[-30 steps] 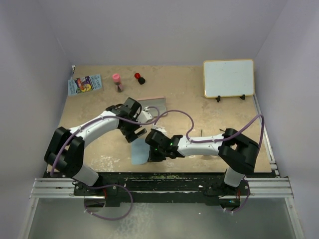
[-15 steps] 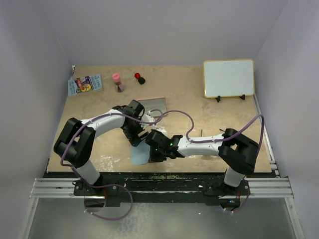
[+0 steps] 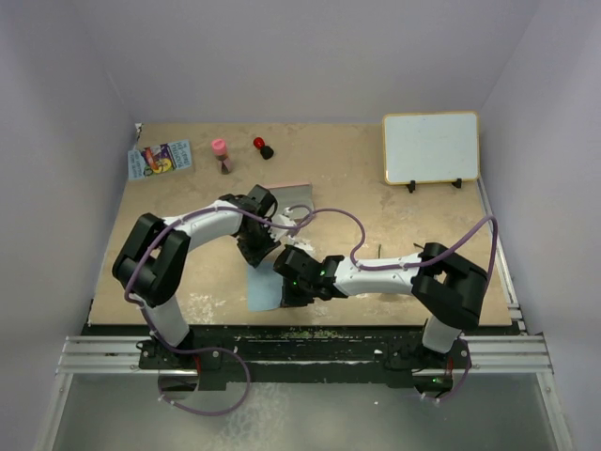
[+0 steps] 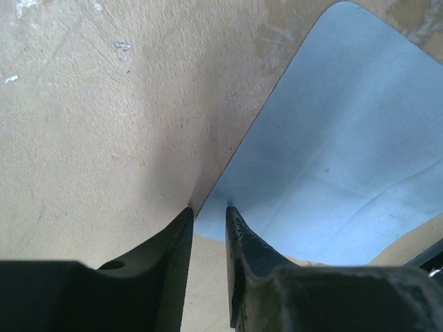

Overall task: Organize the sunglasses
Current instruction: Move the glasses cleaning cloth to the center of the board.

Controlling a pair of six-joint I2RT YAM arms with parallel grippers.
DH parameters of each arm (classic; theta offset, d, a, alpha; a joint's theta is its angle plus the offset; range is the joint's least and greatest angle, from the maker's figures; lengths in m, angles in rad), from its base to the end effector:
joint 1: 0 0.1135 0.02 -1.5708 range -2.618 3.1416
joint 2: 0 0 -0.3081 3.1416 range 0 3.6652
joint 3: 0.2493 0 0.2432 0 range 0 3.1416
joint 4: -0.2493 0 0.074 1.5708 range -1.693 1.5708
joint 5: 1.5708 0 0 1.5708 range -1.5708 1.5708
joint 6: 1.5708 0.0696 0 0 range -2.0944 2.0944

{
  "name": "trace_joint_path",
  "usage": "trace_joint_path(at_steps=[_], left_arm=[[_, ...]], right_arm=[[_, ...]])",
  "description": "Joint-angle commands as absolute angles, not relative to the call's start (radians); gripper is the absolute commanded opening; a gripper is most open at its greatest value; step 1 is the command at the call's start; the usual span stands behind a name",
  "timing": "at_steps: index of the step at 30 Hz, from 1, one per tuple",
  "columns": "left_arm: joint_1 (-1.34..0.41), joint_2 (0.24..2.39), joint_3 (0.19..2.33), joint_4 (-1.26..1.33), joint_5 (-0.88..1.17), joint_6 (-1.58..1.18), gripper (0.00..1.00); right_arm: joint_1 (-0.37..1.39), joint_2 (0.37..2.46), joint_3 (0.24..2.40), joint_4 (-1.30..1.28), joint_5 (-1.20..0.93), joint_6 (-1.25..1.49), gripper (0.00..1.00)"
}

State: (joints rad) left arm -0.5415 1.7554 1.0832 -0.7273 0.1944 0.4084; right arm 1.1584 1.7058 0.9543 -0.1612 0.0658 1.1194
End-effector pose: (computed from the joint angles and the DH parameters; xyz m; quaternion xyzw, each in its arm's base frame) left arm 0.2695 -0.1778 0.1763 0.4609 0.8781 -0.1021 0.0785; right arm 0.1494 0.3302 0.1882 -0.0078 0.9459 0.2803 0.1635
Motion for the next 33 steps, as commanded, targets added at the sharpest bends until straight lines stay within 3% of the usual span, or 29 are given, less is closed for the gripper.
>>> trace_joint_path(at_steps=[1,6,10,13,15,19,33], left_arm=[[-0.564,1.802,1.063,-0.73,0.242,0.437,0.24],[-0.579,1.766,1.039,-0.728,0.227,0.448,0.22],[-0.581,1.732,1.038,-0.744,0.228,0.454,0.39],[-0.583,1.756,1.036,-0.75,0.213,0.457,0.4],[-0.583,1.778,1.03,-0.747,0.203,0.459,0.36],[-0.582,1.799,1.021,-0.736,0.189,0.457,0.06],[-0.581,1.724,1.143,-0.742,0.07,0.416,0.04]], right_arm=[[1.162,1.675,0.959,-0.174,0.098,1.135,0.0],[1.162,1.679,0.967,-0.17,0.098,1.133,0.0],[1.162,1.699,0.982,-0.165,0.09,1.131,0.0],[1.163,1.711,0.984,-0.153,0.084,1.13,0.0],[1.163,1.715,0.985,-0.15,0.083,1.133,0.0],[1.164,1.717,0.989,-0.152,0.084,1.137,0.0],[1.167,1.774,1.157,-0.291,0.15,1.057,0.0]])
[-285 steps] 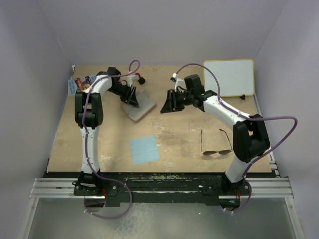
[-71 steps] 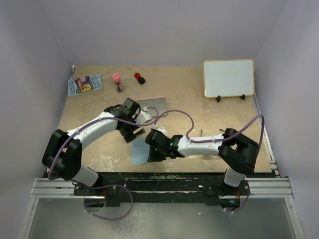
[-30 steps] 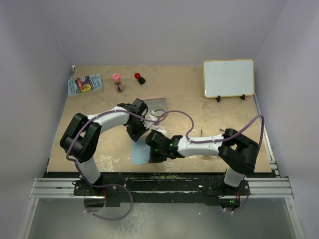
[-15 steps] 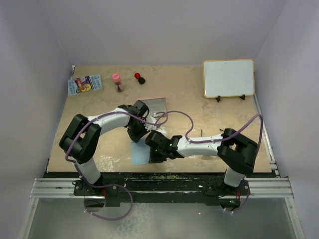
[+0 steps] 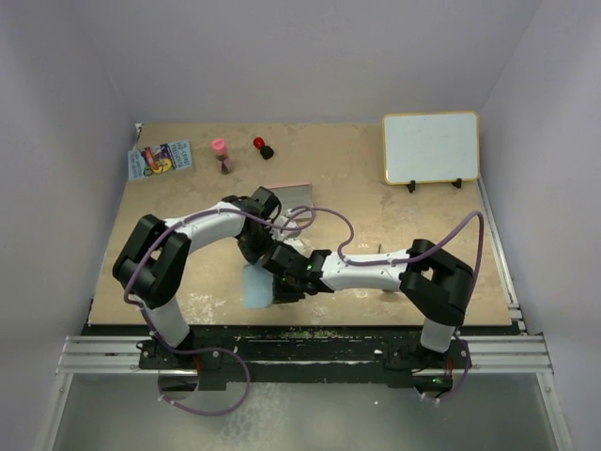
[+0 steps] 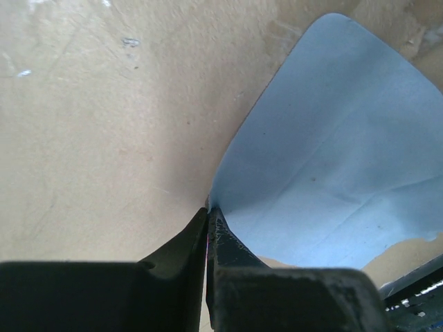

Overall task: Organize the sunglasses
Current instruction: Move the glasses cleaning cloth to the center of the board, then fold the glasses cleaning cloth at the center of the board.

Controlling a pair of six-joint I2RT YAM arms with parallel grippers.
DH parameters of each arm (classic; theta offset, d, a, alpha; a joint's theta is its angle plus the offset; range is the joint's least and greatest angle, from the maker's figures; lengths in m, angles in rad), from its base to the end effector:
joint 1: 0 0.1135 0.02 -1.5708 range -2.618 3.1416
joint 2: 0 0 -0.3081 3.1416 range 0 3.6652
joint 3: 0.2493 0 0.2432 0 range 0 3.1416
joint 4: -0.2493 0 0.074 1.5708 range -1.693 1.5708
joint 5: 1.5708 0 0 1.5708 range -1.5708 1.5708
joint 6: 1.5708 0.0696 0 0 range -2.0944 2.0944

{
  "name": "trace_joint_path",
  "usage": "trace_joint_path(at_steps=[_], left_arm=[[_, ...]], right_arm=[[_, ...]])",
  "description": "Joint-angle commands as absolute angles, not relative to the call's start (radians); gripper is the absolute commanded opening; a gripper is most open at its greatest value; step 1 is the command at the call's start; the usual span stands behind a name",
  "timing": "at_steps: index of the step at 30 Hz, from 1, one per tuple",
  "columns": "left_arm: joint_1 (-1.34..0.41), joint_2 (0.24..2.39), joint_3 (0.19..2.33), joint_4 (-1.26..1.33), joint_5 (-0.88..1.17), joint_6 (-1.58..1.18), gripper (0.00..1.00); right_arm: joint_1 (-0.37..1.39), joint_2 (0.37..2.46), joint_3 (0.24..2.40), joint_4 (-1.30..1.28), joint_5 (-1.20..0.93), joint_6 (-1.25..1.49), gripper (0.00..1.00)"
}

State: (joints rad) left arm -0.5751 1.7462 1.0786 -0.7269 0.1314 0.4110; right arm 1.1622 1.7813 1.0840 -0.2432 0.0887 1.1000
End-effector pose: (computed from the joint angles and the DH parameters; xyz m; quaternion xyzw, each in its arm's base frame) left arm 0.2645 -0.1823 0.1773 0.4756 0.8728 -0.0724 0.0822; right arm 0.1598 0.3537 0.1937 -0.0158 0.9498 0.2623 0.1700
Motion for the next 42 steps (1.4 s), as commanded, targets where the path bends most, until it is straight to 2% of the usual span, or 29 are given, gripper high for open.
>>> trace_joint_path(at_steps=[1,8,18,24,25,28,29,30,36,42], left_arm=[[-0.581,1.723,1.163,-0.745,0.053,0.417,0.04],[-0.579,1.763,1.246,-0.749,-0.014,0.423,0.04],[-0.58,1.908,1.32,-0.733,-0.112,0.402,0.04],[-0.563,1.863,1.325,-0.742,-0.155,0.376,0.26],[-0.55,1.842,1.326,-0.746,-0.159,0.37,0.33],[-0.489,1.754,1.325,-0.761,-0.137,0.343,0.63],[-0.465,1.723,1.322,-0.767,-0.122,0.334,0.87],[-0.445,1.69,1.316,-0.778,-0.098,0.328,0.96],[-0.423,1.527,1.192,-0.852,0.037,0.337,0.97],[-0.429,1.518,1.052,-0.822,0.041,0.374,0.96]], right_arm=[[1.166,1.771,1.157,-0.294,0.145,1.058,0.0],[1.152,1.765,1.173,-0.303,0.158,1.03,0.0],[1.11,1.896,1.313,-0.35,0.18,0.97,0.0],[1.109,1.912,1.336,-0.367,0.194,0.982,0.0],[1.109,1.911,1.33,-0.363,0.195,0.985,0.0],[1.109,1.903,1.313,-0.34,0.191,0.992,0.0],[1.11,1.901,1.308,-0.33,0.188,0.993,0.0],[1.11,1.901,1.305,-0.319,0.184,0.993,0.0],[1.11,1.905,1.308,-0.301,0.198,0.997,0.0],[1.097,1.871,1.263,-0.25,0.189,1.019,0.0]])
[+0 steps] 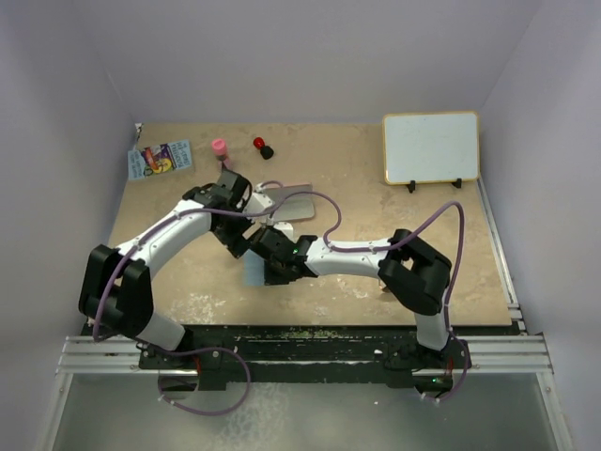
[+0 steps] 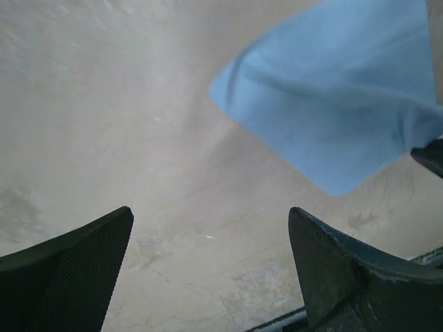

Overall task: Organize the sunglasses
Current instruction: Fold the glasses cleaning cloth at the center of the board.

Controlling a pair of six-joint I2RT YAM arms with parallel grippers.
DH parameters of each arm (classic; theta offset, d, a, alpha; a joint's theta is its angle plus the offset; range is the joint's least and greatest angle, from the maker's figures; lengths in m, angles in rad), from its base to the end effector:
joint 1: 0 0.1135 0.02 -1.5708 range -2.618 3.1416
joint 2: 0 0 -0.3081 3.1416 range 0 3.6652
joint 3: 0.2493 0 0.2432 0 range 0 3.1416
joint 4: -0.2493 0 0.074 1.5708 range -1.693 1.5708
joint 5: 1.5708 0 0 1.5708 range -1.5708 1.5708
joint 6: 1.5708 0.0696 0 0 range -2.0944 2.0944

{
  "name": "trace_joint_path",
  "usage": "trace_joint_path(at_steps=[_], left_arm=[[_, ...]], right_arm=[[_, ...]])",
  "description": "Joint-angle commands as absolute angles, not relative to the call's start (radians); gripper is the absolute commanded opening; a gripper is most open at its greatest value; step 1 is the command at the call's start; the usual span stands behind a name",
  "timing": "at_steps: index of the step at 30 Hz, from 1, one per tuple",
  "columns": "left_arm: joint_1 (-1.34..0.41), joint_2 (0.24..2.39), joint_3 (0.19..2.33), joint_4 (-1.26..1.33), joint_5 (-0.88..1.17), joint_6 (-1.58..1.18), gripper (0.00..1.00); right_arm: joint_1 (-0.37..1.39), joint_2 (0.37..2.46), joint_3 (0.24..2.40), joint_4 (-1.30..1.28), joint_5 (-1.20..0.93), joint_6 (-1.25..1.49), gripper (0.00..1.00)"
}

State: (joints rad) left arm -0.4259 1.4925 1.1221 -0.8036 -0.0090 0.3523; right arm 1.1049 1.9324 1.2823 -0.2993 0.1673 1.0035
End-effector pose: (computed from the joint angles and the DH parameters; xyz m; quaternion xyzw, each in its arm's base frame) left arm 0.2669 -0.1204 0.2588 0.3711 0.9074 -0.0028 0.1971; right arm 0.2062 0.3843 0.1908 -0.0226 0.9489 0.2256 0.2197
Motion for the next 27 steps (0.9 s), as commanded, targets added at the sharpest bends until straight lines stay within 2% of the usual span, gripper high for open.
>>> trace_joint_path(at_steps=[1,7,18,27], left_arm=[[-0.43,1.525,1.041,-0.826,0.054,0.379,0.96],[-0.436,1.528,1.011,-0.841,0.118,0.388,0.94],[-0.486,1.542,1.043,-0.805,0.081,0.344,0.95],[-0.496,1.696,1.143,-0.868,0.155,0.297,0.95]], right_arm=[[1.093,1.861,1.25,-0.234,0.177,1.023,0.0],[1.084,1.813,1.216,-0.162,0.139,1.042,0.0],[1.049,1.786,1.195,-0.127,0.107,1.065,0.0],[1.018,1.77,1.169,-0.192,0.08,1.011,0.0]])
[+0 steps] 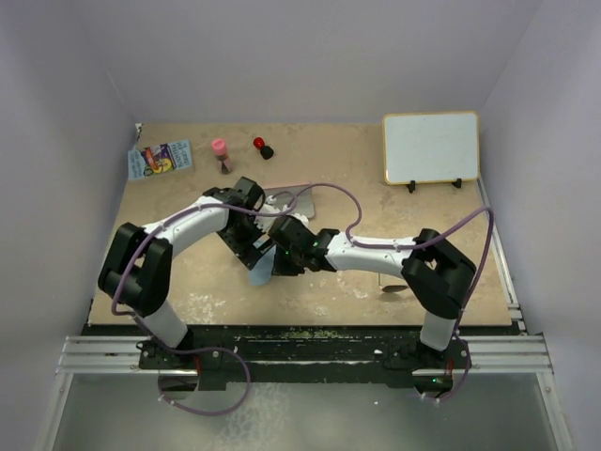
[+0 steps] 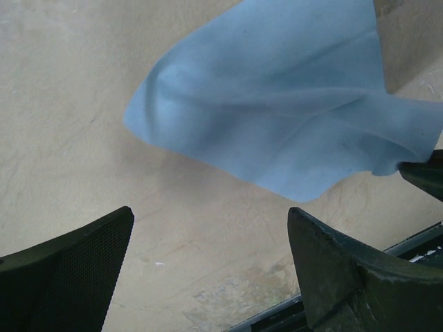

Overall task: Organize the sunglasses
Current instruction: Fold the glasses cleaning cloth at the center of the board.

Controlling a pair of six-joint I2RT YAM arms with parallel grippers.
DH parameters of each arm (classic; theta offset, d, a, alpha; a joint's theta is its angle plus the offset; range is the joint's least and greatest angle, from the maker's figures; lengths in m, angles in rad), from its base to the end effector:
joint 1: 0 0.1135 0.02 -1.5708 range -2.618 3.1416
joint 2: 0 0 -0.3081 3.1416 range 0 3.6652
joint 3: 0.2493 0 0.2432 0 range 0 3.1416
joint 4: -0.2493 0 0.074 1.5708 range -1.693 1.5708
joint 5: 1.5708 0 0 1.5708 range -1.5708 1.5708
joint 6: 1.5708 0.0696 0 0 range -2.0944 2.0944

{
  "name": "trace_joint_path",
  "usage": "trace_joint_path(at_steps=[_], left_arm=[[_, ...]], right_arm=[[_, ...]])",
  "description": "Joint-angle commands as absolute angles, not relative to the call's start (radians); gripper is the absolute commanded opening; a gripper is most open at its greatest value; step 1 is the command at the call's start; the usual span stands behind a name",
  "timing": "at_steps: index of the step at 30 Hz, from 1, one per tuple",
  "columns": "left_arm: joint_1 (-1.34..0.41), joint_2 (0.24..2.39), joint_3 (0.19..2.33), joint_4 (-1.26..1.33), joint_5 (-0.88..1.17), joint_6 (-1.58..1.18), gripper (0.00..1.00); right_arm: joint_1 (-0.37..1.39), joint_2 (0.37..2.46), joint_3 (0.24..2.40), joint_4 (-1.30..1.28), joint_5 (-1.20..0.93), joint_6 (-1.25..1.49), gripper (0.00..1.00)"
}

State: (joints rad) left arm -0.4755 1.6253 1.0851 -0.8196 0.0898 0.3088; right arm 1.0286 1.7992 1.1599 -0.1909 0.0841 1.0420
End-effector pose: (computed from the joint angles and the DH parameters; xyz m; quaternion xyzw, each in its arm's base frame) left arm 0.2637 -0.1428 0.2112 0.3840 0.9162 -0.0532 0.1011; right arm 0.2173 0.3494 0.2153 0.0215 0.9313 0.2910 0.2182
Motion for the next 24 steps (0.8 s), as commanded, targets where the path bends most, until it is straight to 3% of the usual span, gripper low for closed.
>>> trace_joint_path(at_steps=[1,13,24], left_arm=[[-0.498,1.716,1.15,-0.874,0.153,0.295,0.95],[-0.537,1.85,1.213,-0.916,0.141,0.171,0.95],[-0.553,1.994,1.252,-0.941,0.047,0.106,0.87]], right_arm=[[1.016,1.774,1.171,-0.192,0.08,1.011,0.0],[1.01,1.779,1.109,-0.086,0.073,1.094,0.0],[0.964,1.734,1.034,-0.023,0.068,1.143,0.0]])
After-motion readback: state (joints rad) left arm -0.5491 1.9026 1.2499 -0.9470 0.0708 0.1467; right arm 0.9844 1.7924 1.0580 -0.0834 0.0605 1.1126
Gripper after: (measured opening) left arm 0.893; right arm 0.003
